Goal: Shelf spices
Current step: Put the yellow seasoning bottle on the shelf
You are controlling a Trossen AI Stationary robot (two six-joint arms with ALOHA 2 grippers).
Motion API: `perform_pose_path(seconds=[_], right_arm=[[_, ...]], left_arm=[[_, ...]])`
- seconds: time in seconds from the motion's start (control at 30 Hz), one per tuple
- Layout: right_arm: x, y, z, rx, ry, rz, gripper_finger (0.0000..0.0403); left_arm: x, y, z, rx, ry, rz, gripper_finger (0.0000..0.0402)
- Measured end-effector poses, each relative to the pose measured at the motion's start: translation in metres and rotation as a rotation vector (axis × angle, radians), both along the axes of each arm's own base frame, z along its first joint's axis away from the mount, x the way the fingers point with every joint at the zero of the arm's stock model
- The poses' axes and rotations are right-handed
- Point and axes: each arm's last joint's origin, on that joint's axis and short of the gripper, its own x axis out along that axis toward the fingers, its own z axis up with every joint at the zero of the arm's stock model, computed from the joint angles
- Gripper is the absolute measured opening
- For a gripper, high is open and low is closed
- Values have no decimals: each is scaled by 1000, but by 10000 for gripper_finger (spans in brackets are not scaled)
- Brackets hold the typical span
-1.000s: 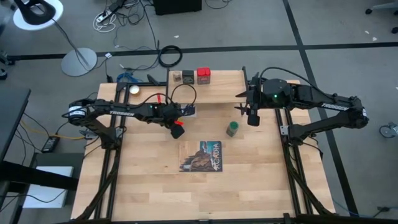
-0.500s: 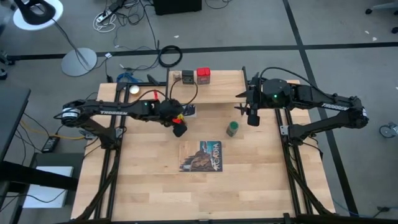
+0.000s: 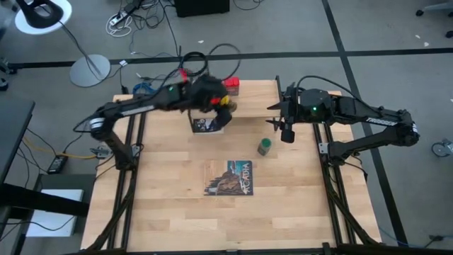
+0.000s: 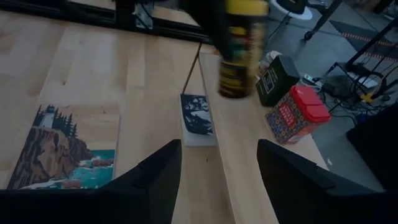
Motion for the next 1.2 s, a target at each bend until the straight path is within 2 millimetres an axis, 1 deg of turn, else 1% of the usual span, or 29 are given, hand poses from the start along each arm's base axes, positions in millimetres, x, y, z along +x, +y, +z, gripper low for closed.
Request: perform_pose_path(seconds=[0.17, 0.3, 0.4, 0.5, 0.67, 0.77, 0.87, 1.2], right_arm=[[-1, 0, 0, -22, 6, 4, 208], [-7, -1, 4, -77, 4, -40, 208], [-17, -1, 9, -93, -24, -59, 208], [-27, 0, 14, -96, -55, -64, 208], [-42, 2, 20, -89, -93, -71, 208], [-46, 2, 21, -84, -100, -74, 209], [-47, 3, 22, -84, -102, -74, 209], [-39, 2, 19, -88, -86, -70, 209]], left_arm=[[36, 29, 10, 0, 64, -37, 211], [57, 48, 20, 19, 69, -44, 211], [72, 59, 16, 17, 86, -37, 211], [87, 68, 2, 7, 103, -47, 211], [95, 81, -17, -26, 100, -54, 211], [98, 88, -25, -29, 110, -43, 211], [98, 90, -24, -26, 100, -40, 211], [95, 97, -24, -43, 92, -38, 211]])
